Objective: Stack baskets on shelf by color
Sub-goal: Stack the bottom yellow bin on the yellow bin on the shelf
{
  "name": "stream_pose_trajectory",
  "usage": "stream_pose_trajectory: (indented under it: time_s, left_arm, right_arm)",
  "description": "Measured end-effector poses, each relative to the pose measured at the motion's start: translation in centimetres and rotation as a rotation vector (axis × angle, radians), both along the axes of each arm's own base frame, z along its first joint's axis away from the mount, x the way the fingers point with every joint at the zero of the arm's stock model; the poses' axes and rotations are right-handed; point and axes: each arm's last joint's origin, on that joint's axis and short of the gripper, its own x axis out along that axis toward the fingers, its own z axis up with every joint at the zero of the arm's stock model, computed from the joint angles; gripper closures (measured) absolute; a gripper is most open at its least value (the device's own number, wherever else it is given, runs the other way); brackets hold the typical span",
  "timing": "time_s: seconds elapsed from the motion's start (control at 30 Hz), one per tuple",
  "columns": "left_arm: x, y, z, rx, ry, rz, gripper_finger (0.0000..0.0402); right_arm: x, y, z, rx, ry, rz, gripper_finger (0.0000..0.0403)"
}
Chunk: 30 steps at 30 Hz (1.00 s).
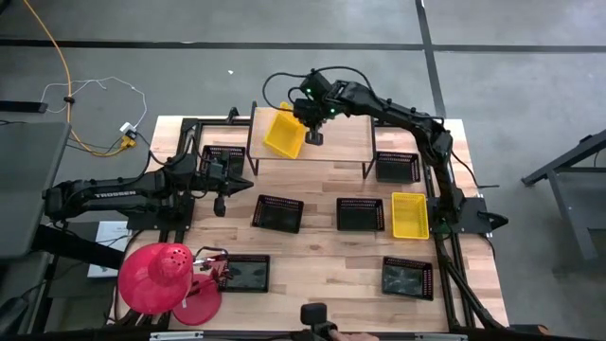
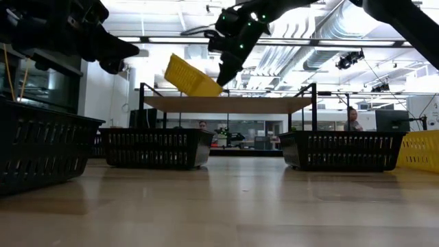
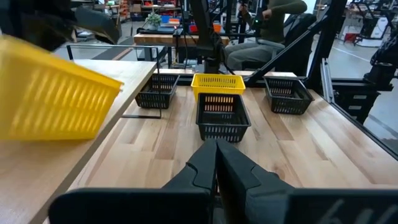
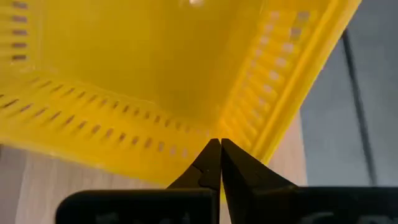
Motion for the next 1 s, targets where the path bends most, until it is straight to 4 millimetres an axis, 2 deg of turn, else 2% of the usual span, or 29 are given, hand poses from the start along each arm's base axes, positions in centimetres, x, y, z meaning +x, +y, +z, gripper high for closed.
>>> stream_pose_trajectory:
  time_s: [0.3,0.47,0.6,0.73,1.0]
  left_arm:
    - [0.0,0.0,0.0,0.015,0.003,-0.003,0.0402]
    - [0.0,0.0,0.0,0.014,0.006,-0.002,0.0401]
    - [0.0,0.0,0.0,0.025,0.007,0.000,0.0401]
    - [0.0,0.0,0.0,0.026,0.007,0.007,0.0401]
    - [0.0,0.0,0.0,-0.026,0.000,0.015,0.0402]
  right_arm:
    - [0.5,0.5,2.2,-0.095,-0.134,0.011,0.0403]
    - [-1.7,1.4,4.6,-0.167,-0.062,-0.061,0.0403]
    - [-4.2,2.5,5.7,-0.107,0.044,-0.134,0.0403]
    - [-4.9,3.0,4.5,0.003,0.143,-0.159,0.0403]
    - [-2.7,3.2,-0.2,0.017,0.063,-0.120,0.0403]
